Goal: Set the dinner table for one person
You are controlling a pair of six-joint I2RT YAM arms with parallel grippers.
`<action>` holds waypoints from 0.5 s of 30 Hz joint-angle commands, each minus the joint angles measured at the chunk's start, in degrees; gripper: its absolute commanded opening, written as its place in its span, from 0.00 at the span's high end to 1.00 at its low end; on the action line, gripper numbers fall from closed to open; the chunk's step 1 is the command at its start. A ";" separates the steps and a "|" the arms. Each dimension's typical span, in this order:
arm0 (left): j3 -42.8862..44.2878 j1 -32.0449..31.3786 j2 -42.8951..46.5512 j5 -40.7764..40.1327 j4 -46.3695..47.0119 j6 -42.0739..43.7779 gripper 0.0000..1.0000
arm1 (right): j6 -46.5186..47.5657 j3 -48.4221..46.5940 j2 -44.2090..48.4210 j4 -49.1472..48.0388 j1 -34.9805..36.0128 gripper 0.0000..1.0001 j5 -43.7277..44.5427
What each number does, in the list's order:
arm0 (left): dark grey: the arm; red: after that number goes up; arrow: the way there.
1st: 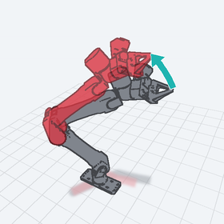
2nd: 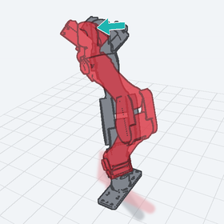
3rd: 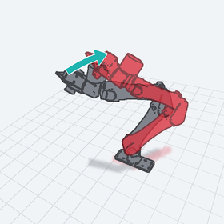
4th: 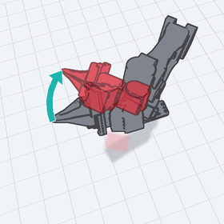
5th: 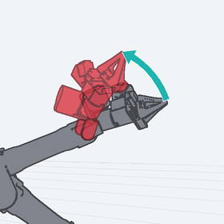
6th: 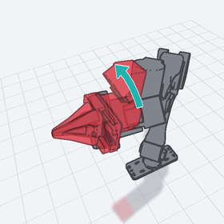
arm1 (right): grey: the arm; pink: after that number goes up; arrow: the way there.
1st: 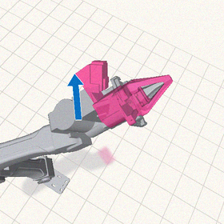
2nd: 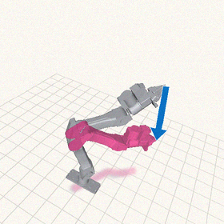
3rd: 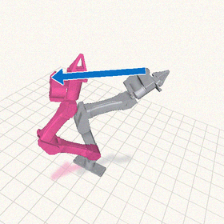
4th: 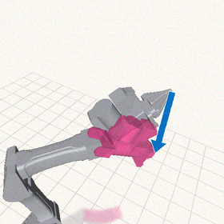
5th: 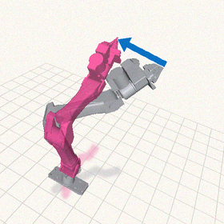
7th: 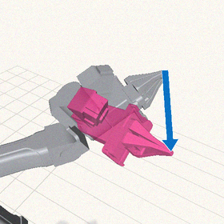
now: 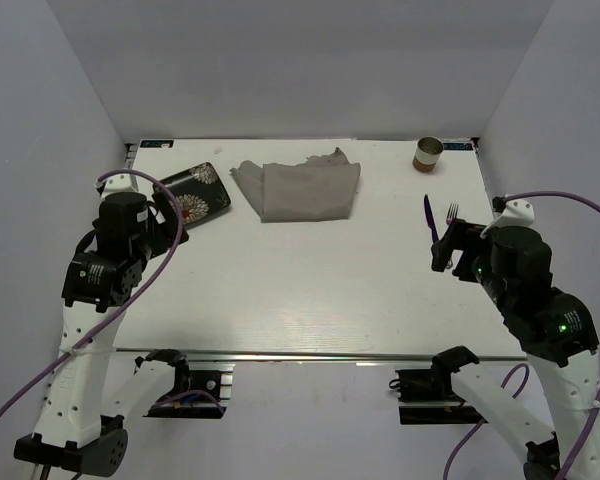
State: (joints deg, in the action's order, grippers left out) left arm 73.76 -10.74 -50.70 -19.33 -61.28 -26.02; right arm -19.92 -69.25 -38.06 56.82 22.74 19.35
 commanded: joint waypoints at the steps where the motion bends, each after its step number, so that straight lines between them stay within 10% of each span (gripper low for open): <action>1: 0.34 -0.16 1.39 -1.59 0.28 -0.61 0.02 | 0.41 -1.41 0.18 -2.06 0.20 0.11 0.52; 15: -0.10 0.37 0.60 1.57 0.63 -0.70 0.02 | -1.87 7.19 -0.85 -11.97 0.20 0.11 -5.97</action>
State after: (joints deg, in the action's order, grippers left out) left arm 73.73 -10.72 -50.30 -19.35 -61.25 -26.24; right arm -20.73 -65.28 -35.79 51.75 22.79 16.93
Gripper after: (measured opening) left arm 0.979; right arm 0.890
